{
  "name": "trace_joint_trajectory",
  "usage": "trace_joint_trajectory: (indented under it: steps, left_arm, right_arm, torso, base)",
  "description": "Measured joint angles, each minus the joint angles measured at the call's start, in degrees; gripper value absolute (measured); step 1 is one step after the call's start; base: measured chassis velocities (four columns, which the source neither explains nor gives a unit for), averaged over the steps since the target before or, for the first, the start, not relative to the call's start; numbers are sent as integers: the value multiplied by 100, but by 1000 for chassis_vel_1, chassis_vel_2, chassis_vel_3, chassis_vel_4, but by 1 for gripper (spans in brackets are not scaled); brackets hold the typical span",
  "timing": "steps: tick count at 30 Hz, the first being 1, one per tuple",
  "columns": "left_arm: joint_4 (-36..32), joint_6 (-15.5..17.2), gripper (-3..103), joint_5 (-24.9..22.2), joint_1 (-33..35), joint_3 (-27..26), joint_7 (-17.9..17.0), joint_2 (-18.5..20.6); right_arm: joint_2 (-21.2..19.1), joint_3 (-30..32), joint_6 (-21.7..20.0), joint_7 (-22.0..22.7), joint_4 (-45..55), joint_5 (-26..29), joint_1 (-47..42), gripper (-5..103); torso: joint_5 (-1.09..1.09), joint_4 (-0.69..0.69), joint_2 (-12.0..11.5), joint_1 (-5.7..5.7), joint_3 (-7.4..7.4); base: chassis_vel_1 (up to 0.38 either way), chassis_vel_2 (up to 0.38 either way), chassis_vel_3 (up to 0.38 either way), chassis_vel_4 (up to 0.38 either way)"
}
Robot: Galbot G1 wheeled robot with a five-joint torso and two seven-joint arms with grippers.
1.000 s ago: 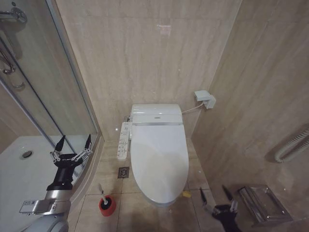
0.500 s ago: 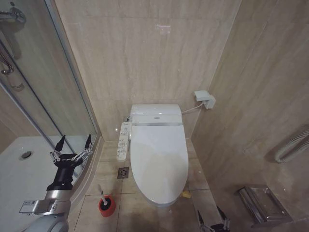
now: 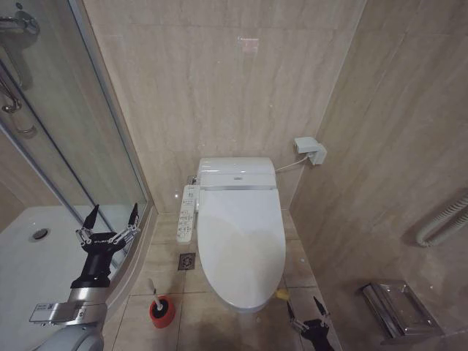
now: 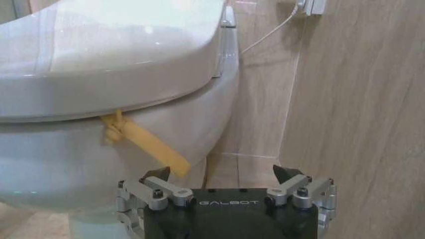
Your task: Open the toilet lid, clean the toilet bowl with a toilet brush, close the toilet lid, and flush.
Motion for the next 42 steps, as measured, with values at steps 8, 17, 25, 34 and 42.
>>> trace_joint_trajectory:
  steps: [8, 17, 25, 34, 42]
  left_arm:
    - [0, 0, 100, 0, 0, 0, 0, 0]
    - [0, 0, 100, 0, 0, 0, 0, 0]
    - [0, 0, 100, 0, 0, 0, 0, 0]
    - [0, 0, 100, 0, 0, 0, 0, 0]
    - [0, 0, 100, 0, 0, 0, 0, 0]
  right_arm:
    - [113, -29, 34, -50, -110, 35, 98, 100]
    - [188, -54, 56, -78, -99, 28, 88, 100]
    - [258, -57, 150, 107, -124, 109, 180, 100]
    - [285, -66, 248, 127, -221, 181, 257, 100]
    - [340, -20, 606, -81, -386, 479, 289, 100]
  torso:
    - [0, 0, 0, 0, 0]
    - [0, 0, 0, 0, 0]
    - [1, 1, 0, 0, 0]
    - [1, 1, 0, 0, 0]
    - [1, 0, 0, 0, 0]
  base:
    - [0, 0, 0, 0]
    - [0, 0, 0, 0]
    - [0, 0, 0, 0]
    - [0, 0, 0, 0]
    - [0, 0, 0, 0]
